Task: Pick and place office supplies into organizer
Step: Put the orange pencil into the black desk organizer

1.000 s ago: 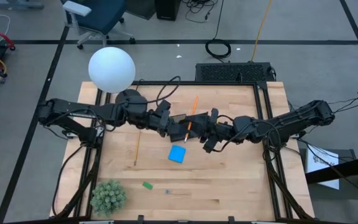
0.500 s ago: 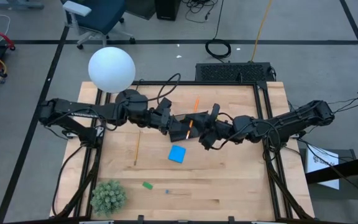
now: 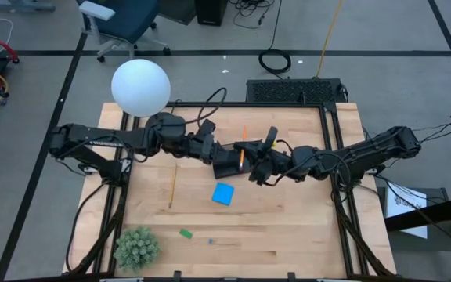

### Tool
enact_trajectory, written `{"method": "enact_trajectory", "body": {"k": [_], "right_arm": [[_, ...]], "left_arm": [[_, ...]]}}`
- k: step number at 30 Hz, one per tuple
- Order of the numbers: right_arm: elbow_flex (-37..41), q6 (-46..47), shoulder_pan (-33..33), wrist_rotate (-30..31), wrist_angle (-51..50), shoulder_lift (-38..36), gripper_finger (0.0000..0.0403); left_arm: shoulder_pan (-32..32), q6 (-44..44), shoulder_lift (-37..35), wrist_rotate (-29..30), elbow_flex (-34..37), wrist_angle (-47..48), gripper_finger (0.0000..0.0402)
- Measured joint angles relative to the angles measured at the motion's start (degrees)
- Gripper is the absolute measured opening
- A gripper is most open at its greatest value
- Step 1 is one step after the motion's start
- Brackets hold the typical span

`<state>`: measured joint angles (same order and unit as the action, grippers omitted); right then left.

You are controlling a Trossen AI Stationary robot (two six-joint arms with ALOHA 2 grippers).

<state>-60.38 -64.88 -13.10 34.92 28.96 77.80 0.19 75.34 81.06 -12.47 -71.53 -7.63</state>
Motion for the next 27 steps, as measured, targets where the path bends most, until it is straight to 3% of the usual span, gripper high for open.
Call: {"method": "enact_trajectory", "body": {"k": [10, 22, 27], "right_arm": [[0.00, 14.29, 0.00, 2.91, 2.88, -0.09, 0.0006], [-0.09, 36.39, 0.90, 2.76, 4.79, -0.55, 0.0005], [-0.09, 48.08, 3.42, 0.28, 1.60, -0.55, 0.0005]], "left_arm": [[4.09, -14.40, -2.26, -1.51, -0.06, -1.82, 0.0015], [5.78, -25.21, -7.85, -2.87, -0.02, -2.30, 0.0110], [3.63, -32.41, -10.19, 0.26, 0.04, -4.77, 0.0132]]}}
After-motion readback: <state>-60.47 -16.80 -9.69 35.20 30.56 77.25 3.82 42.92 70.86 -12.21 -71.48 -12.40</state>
